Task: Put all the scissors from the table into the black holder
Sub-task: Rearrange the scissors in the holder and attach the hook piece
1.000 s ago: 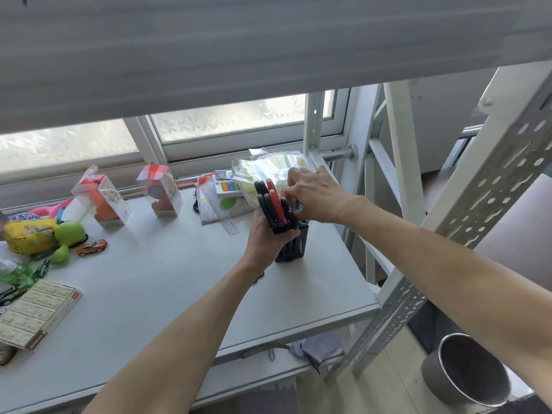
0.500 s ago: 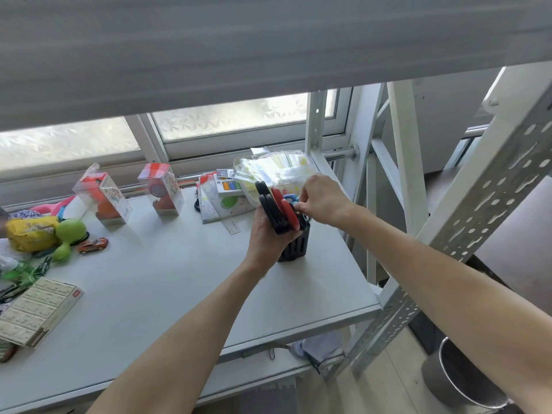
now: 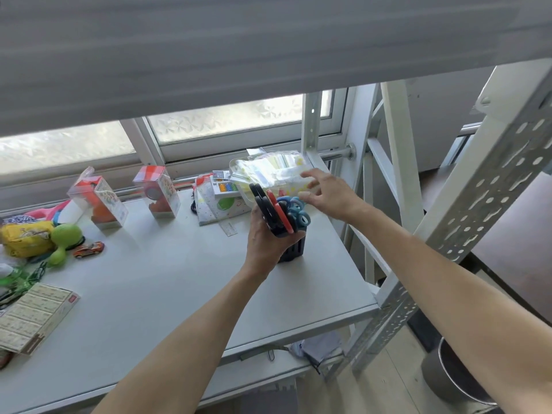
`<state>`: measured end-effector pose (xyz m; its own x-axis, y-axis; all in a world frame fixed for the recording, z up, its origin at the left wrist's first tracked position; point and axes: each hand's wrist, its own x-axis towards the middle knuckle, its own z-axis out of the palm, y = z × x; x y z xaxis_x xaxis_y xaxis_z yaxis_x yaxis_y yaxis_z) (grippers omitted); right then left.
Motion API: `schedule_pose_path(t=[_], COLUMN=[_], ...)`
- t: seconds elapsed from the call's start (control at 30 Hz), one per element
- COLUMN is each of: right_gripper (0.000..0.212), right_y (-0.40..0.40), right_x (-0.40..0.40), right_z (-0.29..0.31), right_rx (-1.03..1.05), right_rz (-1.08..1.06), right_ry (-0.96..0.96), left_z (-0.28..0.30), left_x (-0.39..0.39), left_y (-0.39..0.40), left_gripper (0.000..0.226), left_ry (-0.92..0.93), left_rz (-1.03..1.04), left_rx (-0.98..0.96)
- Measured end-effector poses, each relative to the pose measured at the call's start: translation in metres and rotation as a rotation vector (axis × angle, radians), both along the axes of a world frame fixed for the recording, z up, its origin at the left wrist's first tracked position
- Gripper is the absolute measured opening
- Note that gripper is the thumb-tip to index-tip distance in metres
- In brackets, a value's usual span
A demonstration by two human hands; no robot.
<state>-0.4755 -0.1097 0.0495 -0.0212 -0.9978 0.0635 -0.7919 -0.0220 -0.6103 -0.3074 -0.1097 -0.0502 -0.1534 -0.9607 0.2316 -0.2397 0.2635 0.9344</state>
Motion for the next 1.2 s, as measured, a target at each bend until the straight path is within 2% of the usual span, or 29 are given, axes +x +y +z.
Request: schedule_pose_path(t=[0.07,0.17,0.27,0.4,0.57,0.77,0.83,0.97,1.1,1.2], right_gripper=[0.048,0.036,0.028,0.031,0.034,0.029,0.032,0.054,0.041,0.046], right_y=[-0.004,-0.008,-0.007,-0.003,-0.003,-0.011,-0.013,-0.016,-0.013,-0.013], right_x=[0.005,0.015,0.020,0.026,0.025,0.031,0.029,0.019,0.010,0.009], right_z=[0.001,-0.006,-0.012,-0.017,-0.009,-0.001,0.003,0.014,0.012,0.002], right_rx=[0.090,0.075,-0.037,-0.147,-0.086,0.029,0.115,0.345,0.322,0.252], right_rz=[0.103,0.149,0.109,-0.037,-0.128,-0.120,-0.096,-0.027,0.065,0.193], right_ry=[0.017,0.112,0.153,0.123,0.064,0.228,0.182,-0.033,-0.066,-0.106], left_z=[0.000,0.000,0.001,0.001,-0.002,0.000,0.001,0.000,-0.001,-0.001], left_x=[-0.001,-0.002,-0.004,-0.009,-0.010,-0.009,-0.008,-0.004,-0.001,-0.001], left_y=[0.000,0.000,0.001,0.001,-0.001,0.001,0.000,-0.002,-0.004,-0.005], left_gripper=[0.087,0.091,0.091,0.092,0.085,0.084,0.085,0.084,0.080,0.082], left_ry=[-0.014,-0.023,0.018,0.024,-0.001,-0.007,-0.006,-0.014,-0.037,-0.049], left_rz=[0.000,0.009,0.047,0.085,0.112,0.113,0.104,0.086,0.043,0.047], left_rx=[-0.010,-0.019,0.014,0.022,0.030,0.022,0.024,0.043,0.026,0.020])
